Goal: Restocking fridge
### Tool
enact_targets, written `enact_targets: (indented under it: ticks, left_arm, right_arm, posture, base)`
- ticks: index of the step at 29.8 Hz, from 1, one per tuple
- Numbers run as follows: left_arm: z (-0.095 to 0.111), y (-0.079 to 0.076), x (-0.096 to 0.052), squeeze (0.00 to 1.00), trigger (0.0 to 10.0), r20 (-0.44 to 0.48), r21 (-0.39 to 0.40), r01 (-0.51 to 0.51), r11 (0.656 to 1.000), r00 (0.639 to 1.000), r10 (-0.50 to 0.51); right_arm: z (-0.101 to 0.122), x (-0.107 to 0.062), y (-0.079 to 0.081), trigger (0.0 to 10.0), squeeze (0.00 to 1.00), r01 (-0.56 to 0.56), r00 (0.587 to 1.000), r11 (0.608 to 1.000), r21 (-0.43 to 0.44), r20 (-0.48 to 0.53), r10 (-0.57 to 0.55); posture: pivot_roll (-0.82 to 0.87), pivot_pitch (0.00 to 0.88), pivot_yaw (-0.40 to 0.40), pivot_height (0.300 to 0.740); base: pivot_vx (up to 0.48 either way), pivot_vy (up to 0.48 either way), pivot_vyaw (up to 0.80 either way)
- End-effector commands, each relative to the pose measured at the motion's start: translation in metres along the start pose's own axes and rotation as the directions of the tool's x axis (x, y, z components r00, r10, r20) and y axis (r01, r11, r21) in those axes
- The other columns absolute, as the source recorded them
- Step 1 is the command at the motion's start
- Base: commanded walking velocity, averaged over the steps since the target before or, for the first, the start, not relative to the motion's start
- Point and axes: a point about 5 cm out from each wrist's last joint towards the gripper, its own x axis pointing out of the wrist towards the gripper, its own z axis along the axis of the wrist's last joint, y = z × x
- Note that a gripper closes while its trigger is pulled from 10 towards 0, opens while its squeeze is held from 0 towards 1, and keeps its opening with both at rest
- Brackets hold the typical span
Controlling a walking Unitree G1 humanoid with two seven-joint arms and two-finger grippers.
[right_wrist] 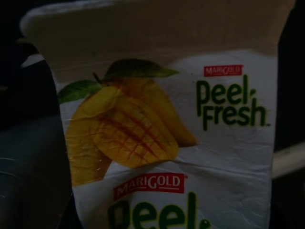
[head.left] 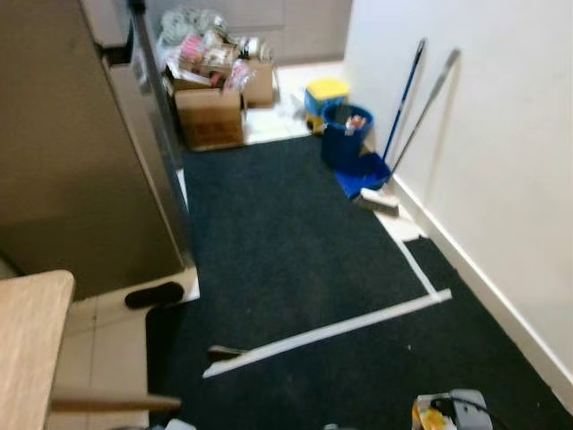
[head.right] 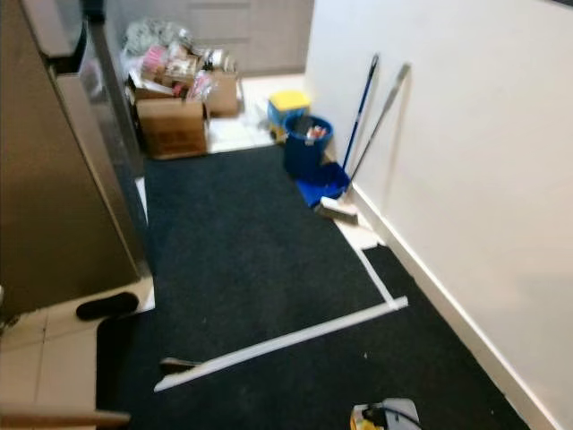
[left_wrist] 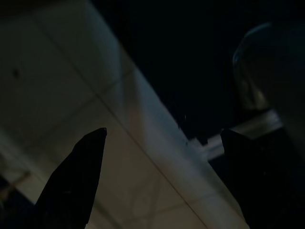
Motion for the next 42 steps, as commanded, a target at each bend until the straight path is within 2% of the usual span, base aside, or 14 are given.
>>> enact_targets:
  ticks: [1, 9, 17, 20, 22, 25, 28, 38, 42]
  left_arm:
    - [-0.006, -0.005, 0.000, 0.00, 10.0, -0.015, 0.006, 0.015, 1.000, 1.000, -0.015]
    - [-0.017, 0.004, -0.003, 0.00, 10.0, -0.030, 0.011, 0.008, 1.000, 1.000, -0.007]
    - [-0.021, 0.004, -0.003, 0.00, 10.0, -0.032, 0.017, 0.011, 1.000, 0.999, -0.010]
    - [-0.016, -0.001, -0.002, 0.00, 10.0, -0.009, 0.005, 0.023, 1.000, 1.000, -0.023]
    - [-0.004, -0.011, -0.001, 0.00, 10.0, 0.034, -0.019, 0.041, 0.999, 0.999, -0.040]
    - [0.005, -0.017, 0.000, 0.00, 10.0, 0.074, -0.040, 0.048, 0.998, 0.996, -0.045]
    - [0.013, -0.014, 0.000, 0.00, 10.0, 0.109, -0.065, 0.050, 0.997, 0.993, -0.043]
    - [0.017, -0.011, -0.001, 0.00, 10.0, 0.166, -0.136, 0.055, 0.989, 0.986, -0.032]
    - [0.006, -0.001, -0.002, 0.00, 10.0, 0.162, -0.142, 0.049, 0.989, 0.987, -0.026]
  right_arm:
    - [0.001, -0.001, -0.003, 10.0, 0.00, 0.009, 1.000, 1.000, 0.010, 0.006, -0.009]
    - [0.001, -0.001, -0.004, 10.0, 0.00, 0.008, 1.000, 1.000, 0.010, 0.003, -0.008]
    - [0.000, -0.001, -0.003, 10.0, 0.00, 0.009, 1.000, 1.000, 0.009, 0.001, -0.009]
    - [0.000, -0.001, -0.003, 10.0, 0.00, 0.006, 1.000, 1.000, -0.008, 0.001, -0.006]
    - [0.000, -0.001, -0.004, 10.0, 0.00, 0.005, 1.000, 1.000, -0.013, 0.000, -0.005]
    - [0.000, -0.002, -0.004, 10.0, 0.00, 0.006, 1.000, 1.000, -0.015, -0.001, -0.006]
    - [0.000, -0.002, -0.005, 10.0, 0.00, 0.008, 1.000, 1.000, -0.016, 0.001, -0.008]
    - [0.001, -0.001, -0.003, 10.0, 0.00, 0.004, 1.000, 1.000, -0.014, 0.000, -0.004]
    - [0.001, 0.000, -0.002, 10.0, 0.00, 0.003, 1.000, 1.000, -0.013, -0.003, -0.003]
  posture:
    - [-0.03, 0.026, -0.089, 0.740]
    - [-0.04, 0.032, -0.090, 0.740]
    - [-0.04, 0.031, -0.087, 0.740]
    - [-0.04, 0.031, -0.087, 0.740]
    - [-0.03, 0.023, -0.090, 0.740]
    - [-0.03, 0.021, -0.091, 0.740]
    - [-0.03, 0.018, -0.092, 0.740]
    - [-0.03, 0.020, -0.092, 0.740]
    - [-0.03, 0.021, -0.093, 0.740]
  base:
    - [0.000, 0.000, -0.61]
    - [0.000, 0.000, -0.60]
    - [0.000, 0.000, -0.60]
    - [0.000, 0.000, 0.00]
    - [0.000, 0.000, 0.00]
    - [0.000, 0.000, 0.00]
    - [0.000, 0.000, 0.00]
    - [0.000, 0.000, 0.00]
    - [0.000, 0.000, 0.00]
